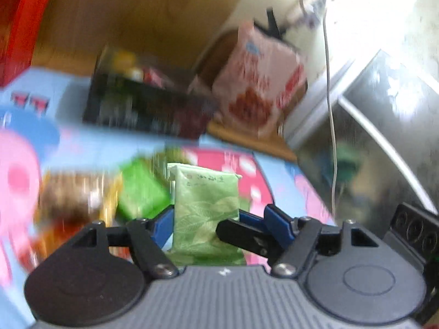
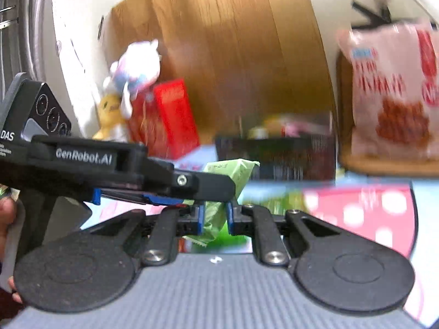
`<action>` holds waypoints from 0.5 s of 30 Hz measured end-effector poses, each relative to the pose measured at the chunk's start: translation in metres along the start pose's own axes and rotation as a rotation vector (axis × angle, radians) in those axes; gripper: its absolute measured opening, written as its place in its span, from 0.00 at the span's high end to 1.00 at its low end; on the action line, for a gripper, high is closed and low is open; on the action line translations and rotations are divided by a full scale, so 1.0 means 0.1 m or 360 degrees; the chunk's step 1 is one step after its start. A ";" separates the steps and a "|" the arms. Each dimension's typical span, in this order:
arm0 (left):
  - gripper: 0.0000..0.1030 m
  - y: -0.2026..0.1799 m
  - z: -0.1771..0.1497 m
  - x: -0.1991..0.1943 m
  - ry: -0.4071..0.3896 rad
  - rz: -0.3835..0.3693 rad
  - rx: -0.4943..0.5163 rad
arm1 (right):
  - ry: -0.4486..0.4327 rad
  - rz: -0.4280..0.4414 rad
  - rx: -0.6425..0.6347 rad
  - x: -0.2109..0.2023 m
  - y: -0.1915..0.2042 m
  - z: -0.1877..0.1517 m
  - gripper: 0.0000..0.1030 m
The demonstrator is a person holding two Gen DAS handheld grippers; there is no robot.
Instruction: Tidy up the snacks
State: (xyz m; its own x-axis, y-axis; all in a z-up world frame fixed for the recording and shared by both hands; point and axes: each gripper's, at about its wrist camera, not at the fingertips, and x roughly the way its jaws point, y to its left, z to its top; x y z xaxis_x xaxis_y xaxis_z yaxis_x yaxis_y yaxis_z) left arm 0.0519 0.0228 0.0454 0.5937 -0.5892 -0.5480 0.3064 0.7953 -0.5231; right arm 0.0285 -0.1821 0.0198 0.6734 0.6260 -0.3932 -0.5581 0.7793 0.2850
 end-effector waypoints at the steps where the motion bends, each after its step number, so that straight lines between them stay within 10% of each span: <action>1: 0.32 -0.01 -0.10 -0.01 0.0028 0.0009 0.0011 | 0.0033 0.0010 0.0025 -0.02 0.01 -0.09 0.82; 15: 0.29 0.20 -0.45 -0.36 0.0018 0.0125 -0.0038 | 0.0139 0.0019 0.0279 -0.24 0.15 -0.56 0.55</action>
State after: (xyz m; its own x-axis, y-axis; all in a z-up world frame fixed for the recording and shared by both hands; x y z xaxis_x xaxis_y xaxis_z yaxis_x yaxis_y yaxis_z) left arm 0.0035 0.0537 0.0249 0.6068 -0.5267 -0.5953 0.2412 0.8357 -0.4934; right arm -0.0237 -0.1872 -0.0156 0.6185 0.6366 -0.4607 -0.4679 0.7694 0.4349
